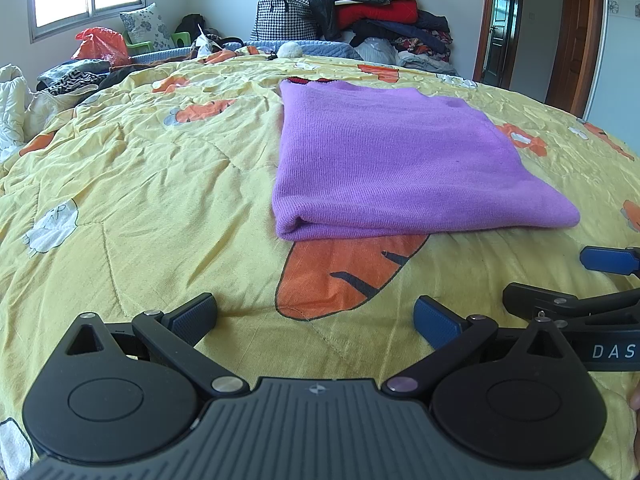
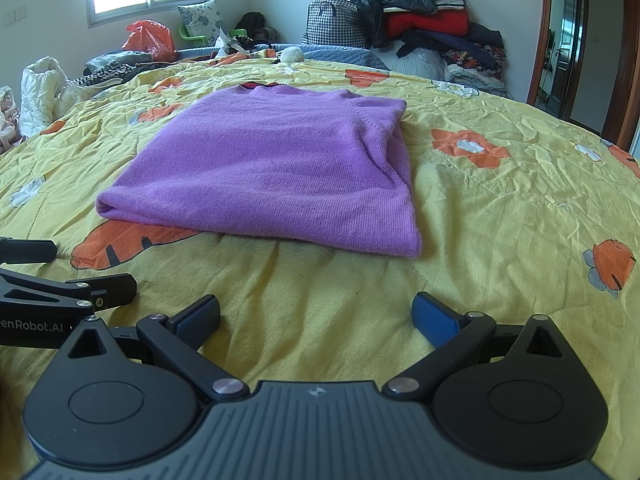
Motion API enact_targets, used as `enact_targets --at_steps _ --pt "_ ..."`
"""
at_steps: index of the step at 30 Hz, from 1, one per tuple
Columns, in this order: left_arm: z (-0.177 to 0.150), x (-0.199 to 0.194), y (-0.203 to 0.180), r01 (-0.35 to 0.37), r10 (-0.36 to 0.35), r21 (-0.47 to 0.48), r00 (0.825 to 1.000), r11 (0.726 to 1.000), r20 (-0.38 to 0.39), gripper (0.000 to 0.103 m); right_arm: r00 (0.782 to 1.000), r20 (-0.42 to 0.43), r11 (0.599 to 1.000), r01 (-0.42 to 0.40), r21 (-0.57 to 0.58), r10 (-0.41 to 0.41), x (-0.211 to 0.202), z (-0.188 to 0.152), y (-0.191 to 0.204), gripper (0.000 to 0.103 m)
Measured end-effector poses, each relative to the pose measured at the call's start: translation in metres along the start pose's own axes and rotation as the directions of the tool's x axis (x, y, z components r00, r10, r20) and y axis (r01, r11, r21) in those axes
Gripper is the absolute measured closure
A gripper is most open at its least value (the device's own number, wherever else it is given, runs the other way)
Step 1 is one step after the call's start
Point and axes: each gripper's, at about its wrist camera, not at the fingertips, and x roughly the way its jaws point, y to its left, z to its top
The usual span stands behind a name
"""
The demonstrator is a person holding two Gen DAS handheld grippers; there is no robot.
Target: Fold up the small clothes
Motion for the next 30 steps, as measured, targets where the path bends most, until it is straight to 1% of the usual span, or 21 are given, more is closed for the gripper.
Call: enact_targets --at_steps 30 --pt "0.0017 0.001 0.0001 0.0 0.0 0.001 1.0 1.0 0.0 0.0 1.0 0.0 1.0 0.0 0.0 0.0 0.0 -0.0001 0.0 0.0"
